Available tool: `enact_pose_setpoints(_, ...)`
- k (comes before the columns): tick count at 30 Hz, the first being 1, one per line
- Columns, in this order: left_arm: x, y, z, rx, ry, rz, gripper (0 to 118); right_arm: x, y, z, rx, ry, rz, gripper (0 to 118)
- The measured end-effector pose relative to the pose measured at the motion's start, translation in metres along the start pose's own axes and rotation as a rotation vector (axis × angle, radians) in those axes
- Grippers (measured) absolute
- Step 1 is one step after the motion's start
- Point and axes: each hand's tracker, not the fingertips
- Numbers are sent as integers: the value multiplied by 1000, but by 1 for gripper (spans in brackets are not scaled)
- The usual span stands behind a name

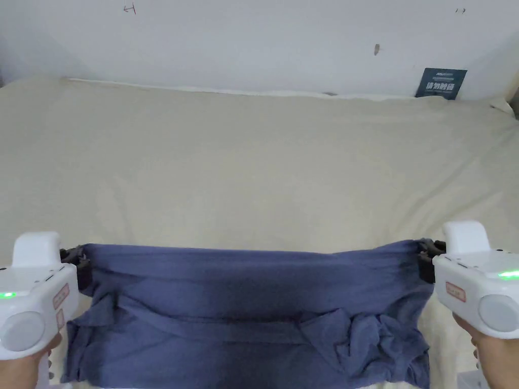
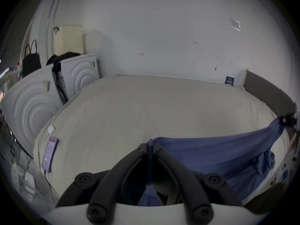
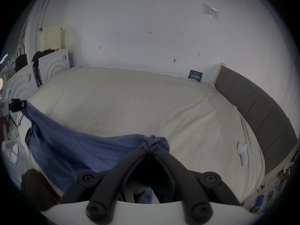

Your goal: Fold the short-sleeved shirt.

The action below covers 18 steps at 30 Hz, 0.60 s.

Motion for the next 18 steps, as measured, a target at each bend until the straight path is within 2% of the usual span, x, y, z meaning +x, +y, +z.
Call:
enact_pose_setpoints(8, -25, -74, 38, -91, -3, -48, 6, -16, -78, 32, -116, -5, 0, 0)
enact_pose_setpoints(9, -25, -83, 38, -117, -12, -77, 6, -18, -88, 31, -141, -10, -3, 0)
enact_pose_setpoints(12, -26, -104, 27, -204, -40, -111, 6, -27, -113, 20, -222, -44, 63, 0)
enact_pose_setpoints(15, -26, -115, 15, -245, -17, -103, 6, -32, -125, 6, -303, -31, 42, 1)
enact_pose_setpoints(18, -23, -124, 13, -285, -24, -84, 6, -40, -130, 4, -333, -39, 62, 3)
